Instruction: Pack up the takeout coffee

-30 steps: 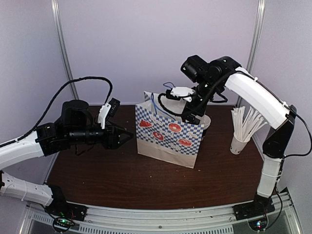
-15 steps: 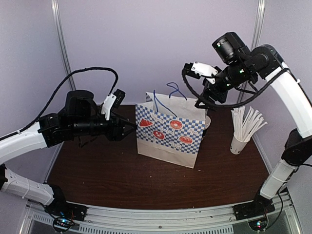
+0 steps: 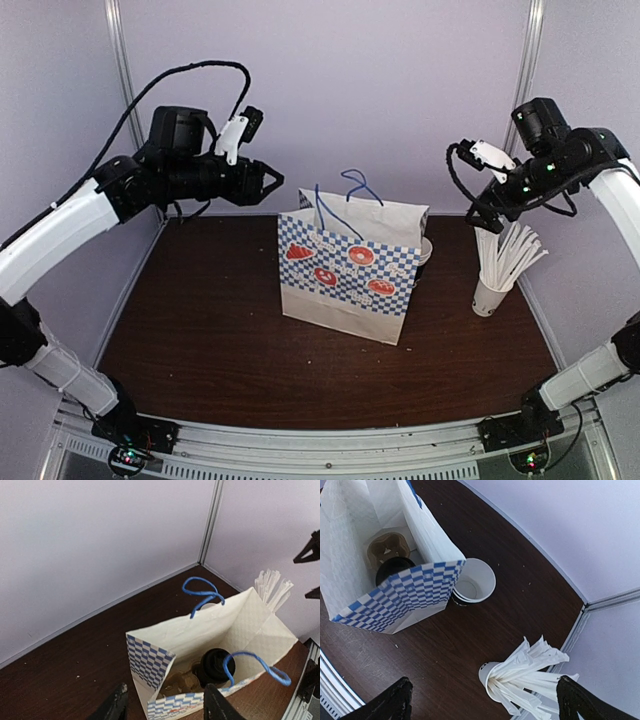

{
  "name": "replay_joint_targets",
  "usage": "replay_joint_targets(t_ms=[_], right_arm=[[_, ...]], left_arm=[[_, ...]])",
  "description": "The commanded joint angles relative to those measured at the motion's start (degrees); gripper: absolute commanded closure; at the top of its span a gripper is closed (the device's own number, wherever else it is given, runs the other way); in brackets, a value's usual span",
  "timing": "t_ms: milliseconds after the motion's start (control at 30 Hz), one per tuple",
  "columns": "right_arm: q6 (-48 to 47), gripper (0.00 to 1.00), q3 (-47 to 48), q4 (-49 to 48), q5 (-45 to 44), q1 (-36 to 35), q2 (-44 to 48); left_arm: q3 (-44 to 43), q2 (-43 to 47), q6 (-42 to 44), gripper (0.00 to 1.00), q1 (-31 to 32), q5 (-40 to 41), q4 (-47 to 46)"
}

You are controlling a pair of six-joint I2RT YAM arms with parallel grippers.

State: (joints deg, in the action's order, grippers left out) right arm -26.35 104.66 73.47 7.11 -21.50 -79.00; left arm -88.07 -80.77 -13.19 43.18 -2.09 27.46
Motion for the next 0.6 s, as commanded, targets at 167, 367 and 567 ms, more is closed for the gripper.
replay_joint_targets(t_ms=[167,367,567], right_arm=[[1.39,0.00,-11.09,-5.65,4.34,8.23,8.07],[1.65,0.00,-14.41,-6.15,5.37,10.14,10.58],[1.92,0.04,-16.94,-7.32,1.04,13.03,11.74]], left_arm=[[-30.18,-24.09,-2.51,0.48,-1.61,-4.45,24.09],[-36.04,-29.63,-3.16,0.48,-1.69,-4.79,28.11],[-37.88,-31.25,-2.91,0.49,-1.70,-6.48,28.05]])
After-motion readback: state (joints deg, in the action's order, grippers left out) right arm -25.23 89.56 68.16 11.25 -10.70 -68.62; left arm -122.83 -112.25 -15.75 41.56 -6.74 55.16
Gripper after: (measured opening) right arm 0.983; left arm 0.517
